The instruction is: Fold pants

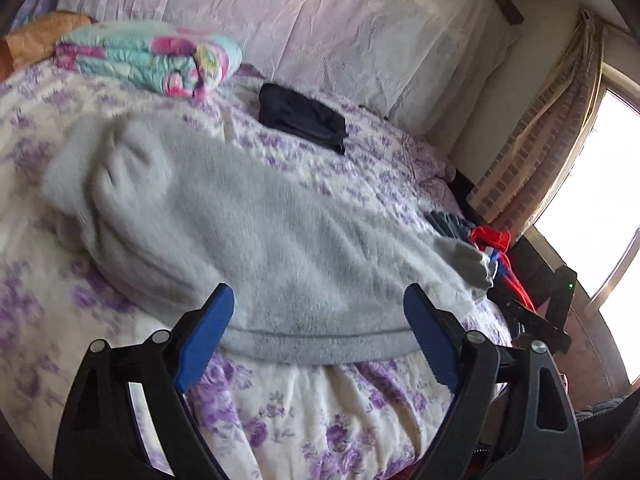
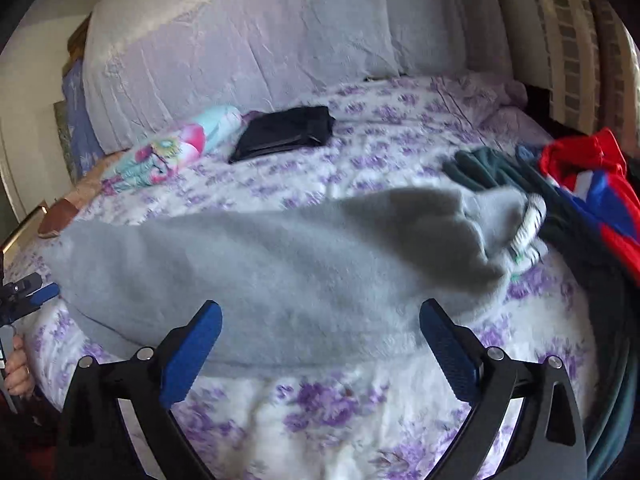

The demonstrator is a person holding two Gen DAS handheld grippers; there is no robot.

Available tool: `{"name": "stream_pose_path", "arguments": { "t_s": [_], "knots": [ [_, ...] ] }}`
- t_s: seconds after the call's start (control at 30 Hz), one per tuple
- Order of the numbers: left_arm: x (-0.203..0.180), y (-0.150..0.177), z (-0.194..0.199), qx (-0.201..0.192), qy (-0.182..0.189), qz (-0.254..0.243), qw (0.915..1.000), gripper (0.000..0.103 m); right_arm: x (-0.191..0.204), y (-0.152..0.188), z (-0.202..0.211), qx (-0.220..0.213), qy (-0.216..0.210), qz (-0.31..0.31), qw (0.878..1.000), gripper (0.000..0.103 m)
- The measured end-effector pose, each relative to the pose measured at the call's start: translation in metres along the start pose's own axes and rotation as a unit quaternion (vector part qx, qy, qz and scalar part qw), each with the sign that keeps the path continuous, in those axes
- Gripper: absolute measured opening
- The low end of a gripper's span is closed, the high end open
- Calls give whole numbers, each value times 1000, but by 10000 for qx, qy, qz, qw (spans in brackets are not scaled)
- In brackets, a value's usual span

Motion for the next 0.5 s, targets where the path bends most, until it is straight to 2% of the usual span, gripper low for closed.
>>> {"name": "stream_pose_path", "arguments": {
  "t_s": [0.1, 0.17, 0.2, 0.27, 0.33, 0.43, 0.5],
  "knots": [
    [13, -13, 3, -94, -390, 31, 9992, 84, -3, 8, -30, 365, 364, 75, 9986, 100],
    [30, -12, -3, -9, -822, 131, 9965, 84, -9, 21, -54, 747, 508, 76, 9959, 100],
    [39, -7, -8, 88, -1003, 187, 9947, 84, -10, 21, -56, 766, 504, 93, 9957, 100],
    [50, 4, -18, 262, -1070, 231, 9936, 84, -7, 18, -53, 704, 472, 117, 9963, 100],
    [46, 8, -19, 149, -1226, -28, 9923, 84, -9, 19, -55, 713, 453, 94, 9964, 100],
    [36, 10, -23, 184, -1573, -380, 9866, 85, -9, 19, -50, 622, 429, 60, 9971, 100],
    [36, 9, -20, 176, -1537, -384, 9872, 85, -8, 13, -38, 415, 385, -4, 9984, 100]
  ]
}}
Point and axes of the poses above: each gripper's, at about its wrist camera, not at the fingertips, and z roughly against the way its jaws point, x to its left, y to its underside, the point moved 7 cm from there along -z, roughly the way its jaws point, and after that the axes turned 8 degrees about -z, right-handed, at the moved point
